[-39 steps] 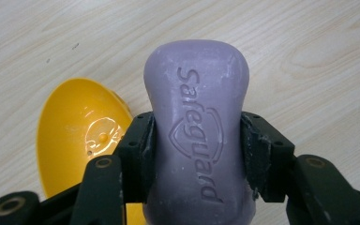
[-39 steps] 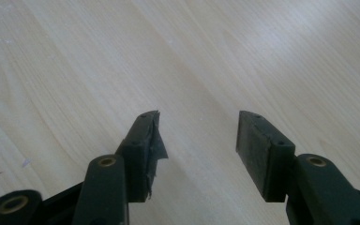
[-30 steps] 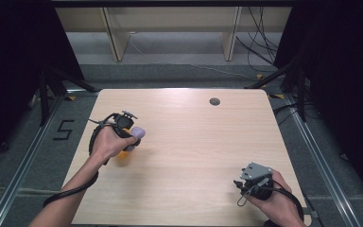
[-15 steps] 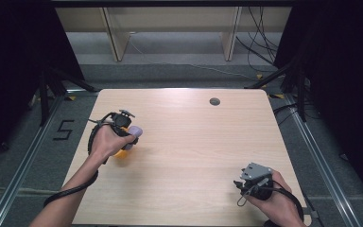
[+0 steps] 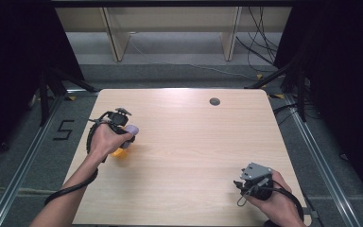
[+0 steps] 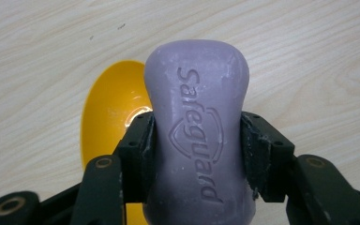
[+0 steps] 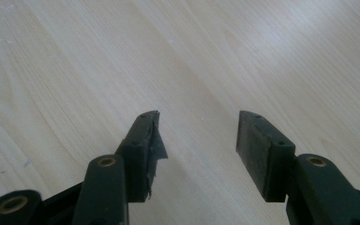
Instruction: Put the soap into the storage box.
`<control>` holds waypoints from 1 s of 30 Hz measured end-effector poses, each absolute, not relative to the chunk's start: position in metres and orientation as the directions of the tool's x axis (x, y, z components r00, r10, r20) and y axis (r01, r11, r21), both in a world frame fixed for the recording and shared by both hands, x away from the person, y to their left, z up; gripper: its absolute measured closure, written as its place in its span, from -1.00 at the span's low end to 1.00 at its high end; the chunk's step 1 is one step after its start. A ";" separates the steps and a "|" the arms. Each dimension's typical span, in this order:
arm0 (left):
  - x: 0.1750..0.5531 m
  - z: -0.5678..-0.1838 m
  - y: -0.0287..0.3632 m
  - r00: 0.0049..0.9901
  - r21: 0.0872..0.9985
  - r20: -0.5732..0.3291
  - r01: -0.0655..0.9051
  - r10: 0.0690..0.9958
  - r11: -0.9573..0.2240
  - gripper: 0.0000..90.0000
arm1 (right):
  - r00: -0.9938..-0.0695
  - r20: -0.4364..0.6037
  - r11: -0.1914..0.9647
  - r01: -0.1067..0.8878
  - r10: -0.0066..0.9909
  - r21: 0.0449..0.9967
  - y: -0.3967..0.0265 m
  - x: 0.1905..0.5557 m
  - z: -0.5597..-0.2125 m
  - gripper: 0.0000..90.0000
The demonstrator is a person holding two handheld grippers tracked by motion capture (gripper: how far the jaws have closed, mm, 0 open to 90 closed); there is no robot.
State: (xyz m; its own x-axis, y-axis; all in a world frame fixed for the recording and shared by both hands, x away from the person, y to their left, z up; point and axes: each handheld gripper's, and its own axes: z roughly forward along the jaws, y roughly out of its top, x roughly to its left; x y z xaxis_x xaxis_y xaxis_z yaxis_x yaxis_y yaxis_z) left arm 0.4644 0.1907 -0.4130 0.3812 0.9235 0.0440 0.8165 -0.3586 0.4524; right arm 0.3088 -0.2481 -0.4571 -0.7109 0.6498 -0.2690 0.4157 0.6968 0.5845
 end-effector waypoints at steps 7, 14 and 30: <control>0.467 -0.415 0.193 0.358 0.446 0.039 0.829 0.933 -0.337 0.07 | -0.707 -0.251 0.685 0.432 0.661 0.587 -0.248 0.308 -0.458 0.11; 0.470 -0.416 0.195 0.327 0.448 0.035 0.840 0.944 -0.308 0.07 | -0.711 -0.269 0.697 0.415 0.649 0.585 -0.248 0.309 -0.457 0.11; 0.470 -0.424 0.203 0.250 0.474 0.018 0.850 0.968 -0.228 0.07 | -0.712 -0.270 0.698 0.414 0.649 0.584 -0.248 0.309 -0.457 0.11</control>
State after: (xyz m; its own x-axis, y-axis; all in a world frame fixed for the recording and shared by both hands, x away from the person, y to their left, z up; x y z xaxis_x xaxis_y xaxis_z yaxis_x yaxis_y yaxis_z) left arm 0.4695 0.2034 -0.4239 0.2499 0.9681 0.0182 0.8504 -0.2285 0.4740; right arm 0.3091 -0.2483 -0.4571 -0.7117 0.6486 -0.2699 0.4144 0.6978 0.5842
